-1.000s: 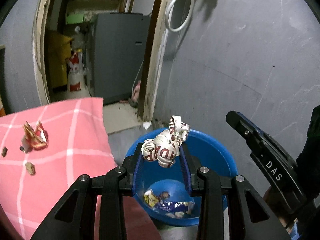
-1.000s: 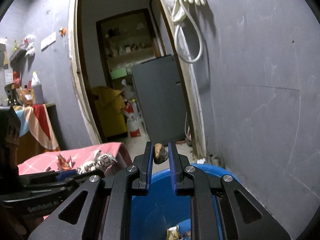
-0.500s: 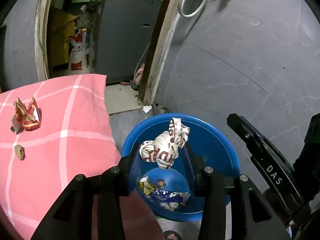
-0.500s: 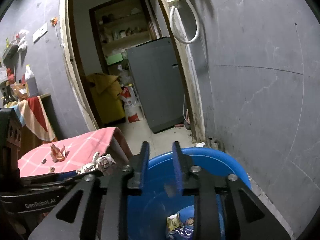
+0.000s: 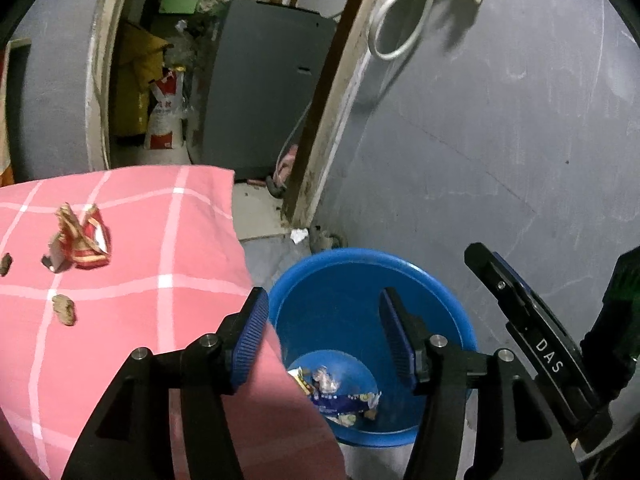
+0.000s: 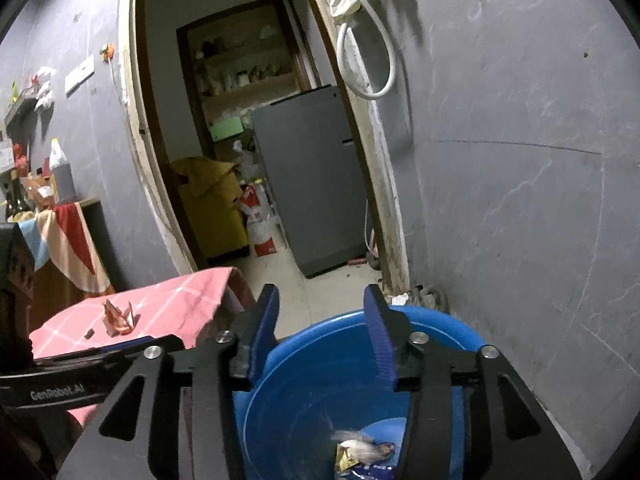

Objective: Collect trash
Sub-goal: 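Carry both held items over the blue basin and open both tools, then move both open tools back over the table toward the remaining trash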

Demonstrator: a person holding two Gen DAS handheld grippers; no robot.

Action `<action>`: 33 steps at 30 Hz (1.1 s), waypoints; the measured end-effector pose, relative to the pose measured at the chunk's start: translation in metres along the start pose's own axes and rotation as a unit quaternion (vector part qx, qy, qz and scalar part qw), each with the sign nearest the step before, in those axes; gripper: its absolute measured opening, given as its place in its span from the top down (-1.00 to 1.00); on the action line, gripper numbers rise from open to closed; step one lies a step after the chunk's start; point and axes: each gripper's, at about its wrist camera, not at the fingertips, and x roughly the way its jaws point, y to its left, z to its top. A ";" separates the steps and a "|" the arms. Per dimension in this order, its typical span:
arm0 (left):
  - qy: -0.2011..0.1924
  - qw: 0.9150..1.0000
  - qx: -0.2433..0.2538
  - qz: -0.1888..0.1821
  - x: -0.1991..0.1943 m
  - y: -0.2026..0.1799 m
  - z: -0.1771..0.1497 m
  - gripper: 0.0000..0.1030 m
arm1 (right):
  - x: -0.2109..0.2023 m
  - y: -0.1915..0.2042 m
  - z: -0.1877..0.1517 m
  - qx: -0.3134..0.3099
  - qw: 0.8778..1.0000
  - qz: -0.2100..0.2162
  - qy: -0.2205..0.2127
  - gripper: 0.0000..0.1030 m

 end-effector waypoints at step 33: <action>-0.244 0.946 -0.012 0.213 -0.165 0.140 -0.019 -0.95 | -0.010 0.143 0.002 -0.088 0.974 0.157 -0.137 -1.00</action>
